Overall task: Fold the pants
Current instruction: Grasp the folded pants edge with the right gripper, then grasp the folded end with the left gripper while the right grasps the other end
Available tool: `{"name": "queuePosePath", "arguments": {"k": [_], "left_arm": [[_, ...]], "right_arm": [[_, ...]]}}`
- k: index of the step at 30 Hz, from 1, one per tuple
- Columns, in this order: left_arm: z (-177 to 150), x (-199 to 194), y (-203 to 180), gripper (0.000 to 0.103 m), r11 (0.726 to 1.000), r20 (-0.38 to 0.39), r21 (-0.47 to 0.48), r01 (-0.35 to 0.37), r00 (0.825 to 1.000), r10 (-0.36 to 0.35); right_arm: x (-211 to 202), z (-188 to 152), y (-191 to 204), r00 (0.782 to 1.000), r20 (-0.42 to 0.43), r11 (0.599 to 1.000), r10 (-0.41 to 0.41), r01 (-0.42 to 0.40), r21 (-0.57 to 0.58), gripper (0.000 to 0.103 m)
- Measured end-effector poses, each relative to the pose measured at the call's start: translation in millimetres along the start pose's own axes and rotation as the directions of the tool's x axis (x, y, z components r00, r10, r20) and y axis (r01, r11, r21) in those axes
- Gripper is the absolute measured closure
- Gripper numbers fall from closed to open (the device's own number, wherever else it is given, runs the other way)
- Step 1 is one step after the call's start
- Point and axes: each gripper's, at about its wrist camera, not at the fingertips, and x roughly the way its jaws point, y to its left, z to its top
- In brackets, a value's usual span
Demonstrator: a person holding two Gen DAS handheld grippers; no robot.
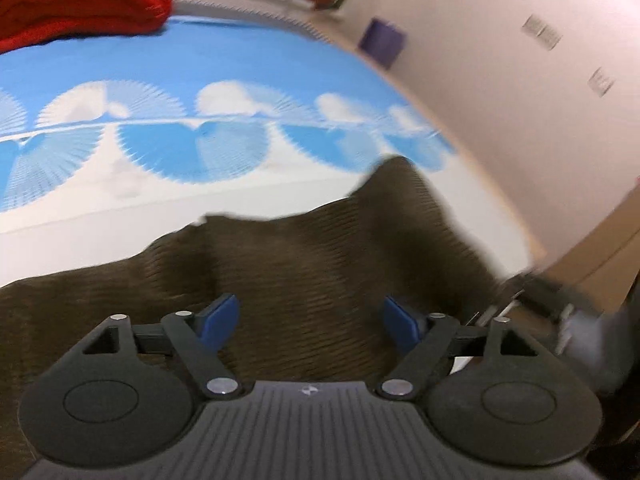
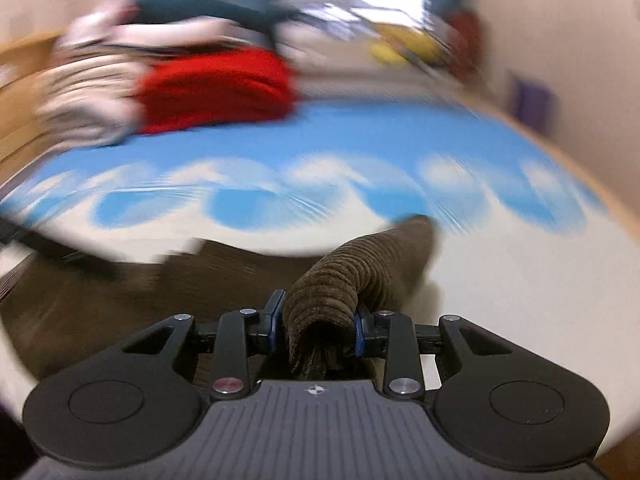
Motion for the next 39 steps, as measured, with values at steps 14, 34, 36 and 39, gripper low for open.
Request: {"name": "queuePosePath", "arguments": {"k": [14, 34, 36, 39], "left_arm": [[3, 32, 11, 0.071, 0.992, -0.137, 0.026, -0.12, 0.983, 0.122], [-38, -143, 168, 0.077, 0.856, 0.014, -0.283, -0.433, 0.89, 0.455], [-45, -155, 183, 0.077, 0.829, 0.009, -0.323, -0.457, 0.874, 0.485], [-54, -160, 195, 0.069, 0.817, -0.046, -0.348, -0.459, 0.879, 0.474]], "right_arm": [[9, -15, 101, 0.974, -0.066, 0.894, 0.217, -0.225, -0.388, 0.068], [43, 58, 39, 0.898, -0.184, 0.916, 0.4, -0.393, 0.076, 0.022], [62, 52, 45, 0.892, -0.204, 0.914, 0.404, -0.387, 0.122, 0.022], [99, 40, 52, 0.857, -0.273, 0.892, 0.436, -0.371, 0.259, 0.022]]}}
